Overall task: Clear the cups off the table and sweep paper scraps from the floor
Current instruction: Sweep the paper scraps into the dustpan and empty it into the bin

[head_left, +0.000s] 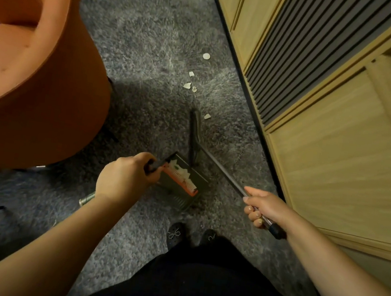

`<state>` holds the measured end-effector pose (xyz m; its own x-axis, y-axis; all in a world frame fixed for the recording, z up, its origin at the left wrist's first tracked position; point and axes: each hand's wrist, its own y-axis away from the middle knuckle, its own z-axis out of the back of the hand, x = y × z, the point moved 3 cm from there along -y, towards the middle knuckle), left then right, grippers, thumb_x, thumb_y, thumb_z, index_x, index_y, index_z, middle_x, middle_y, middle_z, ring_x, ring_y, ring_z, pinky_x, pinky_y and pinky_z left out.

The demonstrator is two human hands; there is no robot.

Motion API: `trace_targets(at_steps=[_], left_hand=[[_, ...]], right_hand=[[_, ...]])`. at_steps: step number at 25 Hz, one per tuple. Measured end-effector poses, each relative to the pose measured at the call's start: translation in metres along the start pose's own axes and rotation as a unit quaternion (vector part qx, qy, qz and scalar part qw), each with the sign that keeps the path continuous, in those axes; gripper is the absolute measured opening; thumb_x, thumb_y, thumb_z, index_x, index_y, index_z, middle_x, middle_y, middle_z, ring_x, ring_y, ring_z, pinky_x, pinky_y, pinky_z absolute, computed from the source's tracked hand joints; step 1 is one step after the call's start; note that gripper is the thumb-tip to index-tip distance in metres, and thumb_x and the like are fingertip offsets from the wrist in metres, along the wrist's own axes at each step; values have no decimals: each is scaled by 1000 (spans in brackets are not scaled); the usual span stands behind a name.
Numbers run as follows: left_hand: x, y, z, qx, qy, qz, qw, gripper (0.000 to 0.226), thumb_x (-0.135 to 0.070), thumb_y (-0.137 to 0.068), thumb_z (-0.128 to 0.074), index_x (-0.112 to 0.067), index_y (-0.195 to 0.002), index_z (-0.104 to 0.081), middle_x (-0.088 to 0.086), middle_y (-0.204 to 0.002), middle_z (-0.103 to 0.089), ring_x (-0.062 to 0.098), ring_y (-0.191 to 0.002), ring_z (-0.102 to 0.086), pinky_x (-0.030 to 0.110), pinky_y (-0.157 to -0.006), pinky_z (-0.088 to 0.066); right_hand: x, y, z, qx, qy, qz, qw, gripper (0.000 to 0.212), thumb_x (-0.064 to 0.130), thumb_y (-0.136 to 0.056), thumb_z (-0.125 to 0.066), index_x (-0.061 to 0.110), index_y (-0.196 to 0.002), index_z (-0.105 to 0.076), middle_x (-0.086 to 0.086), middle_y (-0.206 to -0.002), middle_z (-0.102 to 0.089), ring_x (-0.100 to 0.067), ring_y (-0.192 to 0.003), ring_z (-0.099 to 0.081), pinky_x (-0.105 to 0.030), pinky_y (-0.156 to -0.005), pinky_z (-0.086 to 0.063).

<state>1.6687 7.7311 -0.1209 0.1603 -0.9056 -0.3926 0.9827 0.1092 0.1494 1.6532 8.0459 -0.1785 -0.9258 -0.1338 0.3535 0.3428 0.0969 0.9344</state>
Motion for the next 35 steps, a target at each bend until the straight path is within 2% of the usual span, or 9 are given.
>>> trace_targets(at_steps=[8, 18, 22, 28, 32, 35], left_hand=[[-1, -66, 0, -38, 11, 45, 998, 36, -50, -85, -65, -25, -111, -65, -2, -83, -71, 23, -68, -66, 32, -57, -54], [-35, -211, 7, -28, -16, 76, 997, 35, -43, -86, -67, -22, -114, -67, 2, -89, -73, 27, -76, -67, 34, -60, -54], [-49, -269, 15, -14, -35, 59, 998, 34, -45, -84, -68, -24, -110, -68, 5, -87, -73, 30, -77, -67, 34, -61, -53], [-56, -344, 22, 33, -72, 35, 996, 28, -49, -85, -64, -24, -98, -66, 4, -79, -68, 29, -71, -64, 31, -54, -46], [-51, -374, 27, 50, -65, 18, 996, 30, -47, -87, -62, -24, -105, -66, 5, -83, -69, 28, -75, -64, 32, -57, -48], [-42, -387, 33, 52, -60, 15, 997, 28, -47, -88, -60, -23, -102, -65, 4, -82, -68, 28, -75, -64, 31, -55, -44]], right_hand=[[49, -27, 16, -49, -44, 34, 997, 59, 2, -99, -42, 19, -151, -21, -7, -59, -41, -6, -29, -33, -15, -32, -28], [208, -98, 81, -66, 19, -1, 998, 58, 3, -100, -42, 17, -151, -20, -9, -64, -43, -6, -29, -34, -14, -33, -29], [267, -128, 86, -66, 46, 8, 997, 59, 2, -100, -42, 18, -151, -19, -8, -62, -41, -5, -27, -33, -12, -33, -28], [313, -170, 73, -72, 72, -3, 995, 58, 4, -100, -41, 20, -152, -19, -6, -63, -41, -4, -28, -34, -13, -34, -29], [330, -189, 42, -63, 87, -7, 994, 58, 5, -100, -41, 19, -152, -18, -6, -64, -41, -9, -42, -34, -15, -33, -29], [336, -193, 11, -51, 103, -11, 993, 57, 5, -101, -39, 19, -152, -18, -7, -66, -42, -11, -48, -34, -15, -33, -29]])
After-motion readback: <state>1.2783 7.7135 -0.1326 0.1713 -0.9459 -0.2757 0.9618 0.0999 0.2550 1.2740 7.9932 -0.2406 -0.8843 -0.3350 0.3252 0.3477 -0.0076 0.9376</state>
